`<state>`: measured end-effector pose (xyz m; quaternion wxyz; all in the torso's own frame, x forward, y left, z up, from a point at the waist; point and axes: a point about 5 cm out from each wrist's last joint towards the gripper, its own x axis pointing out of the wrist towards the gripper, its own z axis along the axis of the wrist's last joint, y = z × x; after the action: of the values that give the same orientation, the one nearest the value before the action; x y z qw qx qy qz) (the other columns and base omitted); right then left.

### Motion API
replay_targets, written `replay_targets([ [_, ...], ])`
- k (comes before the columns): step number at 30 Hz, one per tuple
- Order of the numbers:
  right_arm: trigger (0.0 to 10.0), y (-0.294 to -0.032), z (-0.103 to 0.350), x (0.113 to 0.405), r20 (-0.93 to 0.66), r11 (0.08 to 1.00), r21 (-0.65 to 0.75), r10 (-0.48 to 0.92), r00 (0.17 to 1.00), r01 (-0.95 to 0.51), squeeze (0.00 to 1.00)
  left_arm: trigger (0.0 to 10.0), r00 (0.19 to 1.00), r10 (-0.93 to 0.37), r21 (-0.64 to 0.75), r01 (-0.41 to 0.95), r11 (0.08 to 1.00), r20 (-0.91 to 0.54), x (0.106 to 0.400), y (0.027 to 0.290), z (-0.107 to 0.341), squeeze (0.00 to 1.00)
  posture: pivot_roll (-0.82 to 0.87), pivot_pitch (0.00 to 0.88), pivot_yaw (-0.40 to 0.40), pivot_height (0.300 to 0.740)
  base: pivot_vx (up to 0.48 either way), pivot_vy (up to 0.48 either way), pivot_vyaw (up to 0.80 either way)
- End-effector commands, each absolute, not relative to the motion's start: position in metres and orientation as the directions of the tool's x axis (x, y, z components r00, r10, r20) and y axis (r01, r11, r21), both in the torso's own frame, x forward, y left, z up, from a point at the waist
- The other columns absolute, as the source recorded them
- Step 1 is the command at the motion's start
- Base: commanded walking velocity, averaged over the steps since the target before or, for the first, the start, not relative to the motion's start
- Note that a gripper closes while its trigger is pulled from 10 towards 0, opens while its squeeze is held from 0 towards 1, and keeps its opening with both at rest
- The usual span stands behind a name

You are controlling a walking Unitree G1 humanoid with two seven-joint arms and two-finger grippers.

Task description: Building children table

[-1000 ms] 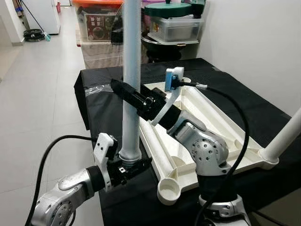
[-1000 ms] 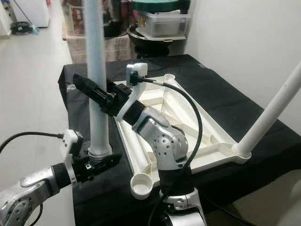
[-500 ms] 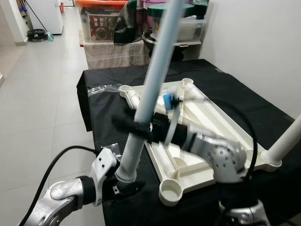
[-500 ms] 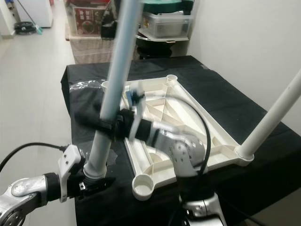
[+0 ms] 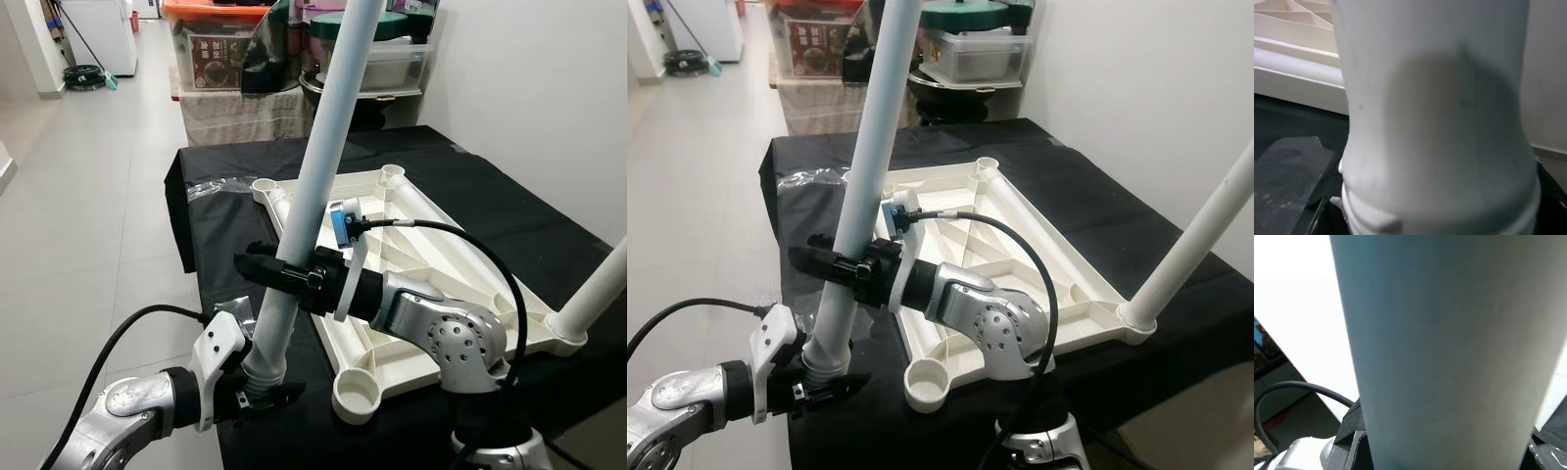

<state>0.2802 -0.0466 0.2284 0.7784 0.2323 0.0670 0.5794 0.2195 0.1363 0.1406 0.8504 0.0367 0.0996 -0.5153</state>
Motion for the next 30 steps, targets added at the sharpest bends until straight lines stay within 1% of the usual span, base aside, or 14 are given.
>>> replay_targets([
  [1, 0.0, -0.045, 0.237, 0.282, 0.216, 0.228, 0.431, 0.913, 0.345, -0.873, 0.00, 10.0, 0.416, -0.887, -0.008, 0.905, 0.426, -0.200, 0.216, 0.129, 0.142, 0.00, 0.11, 0.000, -0.069, 0.740, 0.000, 0.000, 0.00],
  [2, 0.0, -0.045, 0.237, 0.282, 0.216, 0.228, 0.431, 0.913, 0.345, -0.873, 0.00, 10.0, 0.416, -0.887, -0.008, 0.905, 0.426, -0.200, 0.216, 0.129, 0.142, 0.00, 0.11, 0.000, -0.069, 0.740, 0.000, 0.000, 0.00],
  [3, 0.0, -0.045, 0.237, 0.282, 0.219, 0.234, 0.432, 0.910, 0.353, -0.871, 0.00, 10.0, 0.423, -0.885, -0.004, 0.902, 0.432, -0.195, 0.217, 0.129, 0.142, 1.00, 0.11, 0.000, -0.069, 0.740, 0.000, 0.000, 0.00],
  [11, 0.0, -0.046, 0.239, 0.284, 0.229, 0.264, 0.423, 0.894, 0.384, -0.867, 0.00, 10.0, 0.464, -0.874, 0.007, 0.884, 0.468, -0.148, 0.224, 0.134, 0.147, 1.00, 0.11, 0.000, -0.070, 0.740, 0.000, 0.000, 0.00],
  [16, 0.0, -0.072, 0.248, 0.309, 0.210, 0.444, 0.331, 0.825, 0.524, -0.833, 0.00, 10.0, 0.619, -0.780, 0.062, 0.785, 0.616, -0.092, 0.238, 0.149, 0.158, 1.00, 0.11, 0.000, -0.073, 0.740, 0.000, 0.000, 0.00],
  [20, 0.0, -0.105, 0.250, 0.337, 0.156, 0.662, 0.246, 0.694, 0.703, -0.709, 0.00, 10.0, 0.837, -0.547, 0.169, 0.541, 0.824, -0.011, 0.256, 0.172, 0.176, 0.99, 0.11, 0.000, -0.077, 0.740, 0.000, 0.000, 0.00],
  [21, 0.0, -0.117, 0.249, 0.344, 0.139, 0.727, 0.236, 0.631, 0.763, -0.644, 0.00, 10.0, 0.903, -0.429, 0.181, 0.416, 0.891, 0.037, 0.261, 0.180, 0.184, 0.44, 0.11, 0.000, -0.081, 0.740, 0.000, 0.000, 0.00],
  [22, 0.0, -0.117, 0.249, 0.344, 0.139, 0.727, 0.236, 0.631, 0.763, -0.644, 0.00, 10.0, 0.903, -0.429, 0.181, 0.416, 0.891, 0.037, 0.261, 0.180, 0.184, 0.44, 0.11, 0.000, -0.081, 0.740, 0.000, 0.000, 0.00],
  [23, 0.0, -0.122, 0.245, 0.349, 0.118, 0.783, 0.211, 0.574, 0.810, -0.585, 0.00, 10.0, 0.925, -0.372, 0.186, 0.354, 0.916, 0.072, 0.259, 0.178, 0.188, 0.00, 0.12, 0.000, -0.089, 0.740, 0.000, 0.000, 0.00],
  [24, 0.0, -0.124, 0.243, 0.350, 0.107, 0.809, 0.194, 0.545, 0.831, -0.555, 0.00, 10.0, 0.931, -0.354, 0.183, 0.334, 0.925, 0.090, 0.257, 0.175, 0.190, 0.00, 0.12, 0.000, -0.089, 0.740, 0.000, 0.000, 0.00],
  [25, 1.5, -0.124, 0.238, 0.351, 0.090, 0.838, 0.172, 0.510, 0.856, -0.517, 0.00, 10.0, 0.931, -0.351, 0.171, 0.332, 0.928, 0.097, 0.254, 0.170, 0.190, 0.00, 0.12, 0.000, -0.089, 0.740, 0.000, 0.000, 0.00],
  [26, 1.5, -0.124, 0.238, 0.351, 0.090, 0.838, 0.172, 0.510, 0.856, -0.517, 0.00, 10.0, 0.931, -0.351, 0.171, 0.332, 0.928, 0.097, 0.254, 0.170, 0.190, 0.00, 0.12, 0.000, -0.089, 0.740, 0.000, 0.000, 0.00],
  [27, 10.0, -0.122, 0.234, 0.351, 0.077, 0.856, 0.163, 0.484, 0.872, -0.490, 0.00, 10.0, 0.927, -0.360, 0.161, 0.342, 0.926, 0.100, 0.251, 0.164, 0.188, 0.00, 0.12, 0.000, -0.089, 0.740, 0.000, 0.000, 0.00],
  [30, 10.0, -0.121, 0.232, 0.351, 0.070, 0.865, 0.162, 0.470, 0.880, -0.475, 0.00, 10.0, 0.926, -0.364, 0.152, 0.347, 0.925, 0.102, 0.249, 0.161, 0.186, 0.00, 0.13, 0.000, -0.092, 0.740, 0.000, 0.000, 0.00],
])
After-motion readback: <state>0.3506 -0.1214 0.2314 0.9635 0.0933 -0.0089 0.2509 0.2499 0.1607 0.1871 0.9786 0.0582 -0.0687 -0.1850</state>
